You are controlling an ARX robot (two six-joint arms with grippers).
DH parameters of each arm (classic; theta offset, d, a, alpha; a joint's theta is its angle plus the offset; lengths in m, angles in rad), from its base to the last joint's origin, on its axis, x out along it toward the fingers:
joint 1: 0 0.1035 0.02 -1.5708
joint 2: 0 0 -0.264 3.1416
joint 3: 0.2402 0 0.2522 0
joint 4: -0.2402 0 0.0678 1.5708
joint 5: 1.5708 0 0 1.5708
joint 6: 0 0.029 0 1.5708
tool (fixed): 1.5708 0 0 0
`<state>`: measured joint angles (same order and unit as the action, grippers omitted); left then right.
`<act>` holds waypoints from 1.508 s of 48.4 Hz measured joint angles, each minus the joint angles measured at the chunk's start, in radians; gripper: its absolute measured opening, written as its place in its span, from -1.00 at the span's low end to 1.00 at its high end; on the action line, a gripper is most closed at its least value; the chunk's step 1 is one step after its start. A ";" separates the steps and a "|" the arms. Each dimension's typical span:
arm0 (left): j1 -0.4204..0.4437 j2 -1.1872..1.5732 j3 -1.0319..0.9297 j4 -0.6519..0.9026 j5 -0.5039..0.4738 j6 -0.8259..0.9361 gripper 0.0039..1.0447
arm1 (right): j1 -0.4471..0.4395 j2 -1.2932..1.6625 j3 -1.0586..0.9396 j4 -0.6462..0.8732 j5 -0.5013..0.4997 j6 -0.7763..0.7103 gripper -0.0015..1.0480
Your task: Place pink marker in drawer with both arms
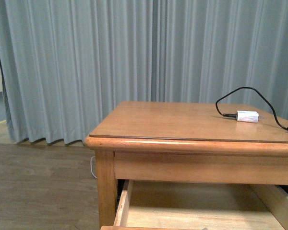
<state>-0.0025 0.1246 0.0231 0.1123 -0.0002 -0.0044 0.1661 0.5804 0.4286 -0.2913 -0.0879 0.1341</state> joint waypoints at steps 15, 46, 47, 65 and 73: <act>0.000 -0.120 0.000 -0.110 0.000 0.000 -0.93 | 0.000 0.000 0.000 0.000 0.000 0.000 0.84; 0.000 -0.120 0.000 -0.111 0.000 0.000 0.79 | -0.074 0.178 -0.014 0.121 0.156 -0.097 0.84; 0.000 -0.120 0.000 -0.111 0.000 0.000 0.86 | -0.085 0.207 -0.009 0.127 0.145 -0.111 0.84; 0.000 -0.120 0.000 -0.111 0.000 0.000 0.89 | -0.174 0.768 0.060 0.354 0.092 -0.200 0.84; 0.000 -0.120 0.000 -0.111 0.000 0.000 0.89 | -0.143 0.906 0.151 0.380 0.090 -0.182 0.84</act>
<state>-0.0025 0.0044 0.0231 0.0013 0.0002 -0.0040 0.0231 1.4864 0.5800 0.0883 0.0021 -0.0483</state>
